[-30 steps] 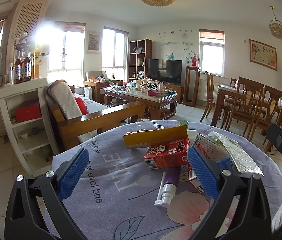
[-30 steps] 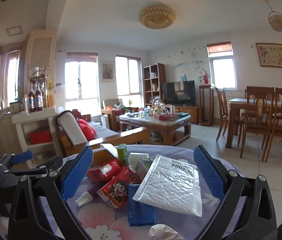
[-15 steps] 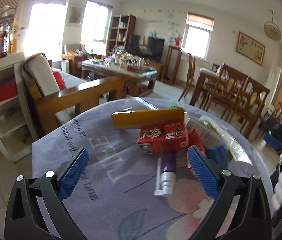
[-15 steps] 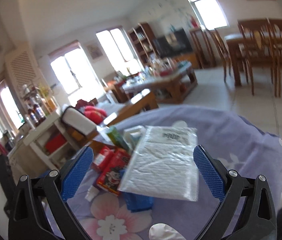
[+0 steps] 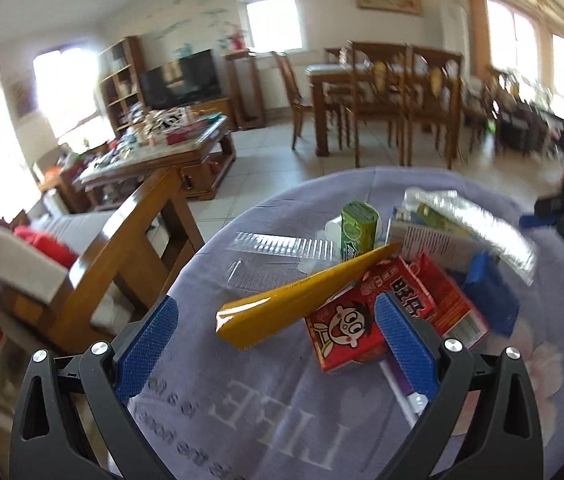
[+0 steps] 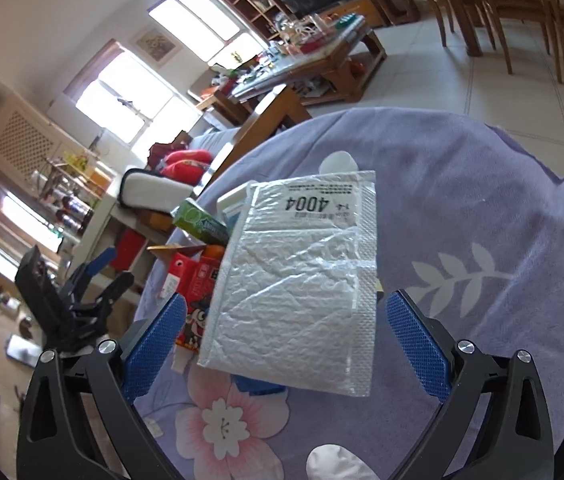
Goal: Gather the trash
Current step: 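Grasp the yellow wrapper with the left tool while the right tool grasps the white envelope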
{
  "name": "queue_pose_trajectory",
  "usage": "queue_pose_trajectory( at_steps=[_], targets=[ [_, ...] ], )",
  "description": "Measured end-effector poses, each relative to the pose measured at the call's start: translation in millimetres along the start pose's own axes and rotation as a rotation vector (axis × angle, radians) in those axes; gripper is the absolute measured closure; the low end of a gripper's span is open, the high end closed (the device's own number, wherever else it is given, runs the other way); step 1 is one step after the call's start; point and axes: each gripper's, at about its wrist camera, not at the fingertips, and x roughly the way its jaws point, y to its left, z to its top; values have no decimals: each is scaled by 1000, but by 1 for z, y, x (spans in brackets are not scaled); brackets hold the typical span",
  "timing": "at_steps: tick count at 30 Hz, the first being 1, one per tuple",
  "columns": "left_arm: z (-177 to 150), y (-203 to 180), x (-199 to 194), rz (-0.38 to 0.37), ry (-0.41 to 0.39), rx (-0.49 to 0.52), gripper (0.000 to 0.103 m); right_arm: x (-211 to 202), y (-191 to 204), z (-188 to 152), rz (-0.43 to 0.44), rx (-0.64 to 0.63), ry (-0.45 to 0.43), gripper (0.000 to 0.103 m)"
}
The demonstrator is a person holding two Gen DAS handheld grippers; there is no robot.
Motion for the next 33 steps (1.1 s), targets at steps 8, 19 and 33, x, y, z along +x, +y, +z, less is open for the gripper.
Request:
queue_pose_trajectory(
  at_steps=[8, 19, 33],
  targets=[
    [-1, 1, 38, -73, 49, 136, 5, 9, -26, -3, 79, 77, 50, 4],
    [-1, 13, 48, -268, 3, 76, 34, 13, -35, -8, 146, 105, 74, 8],
    [-6, -10, 36, -257, 0, 42, 86, 5, -37, -18, 249, 125, 25, 86]
  ],
)
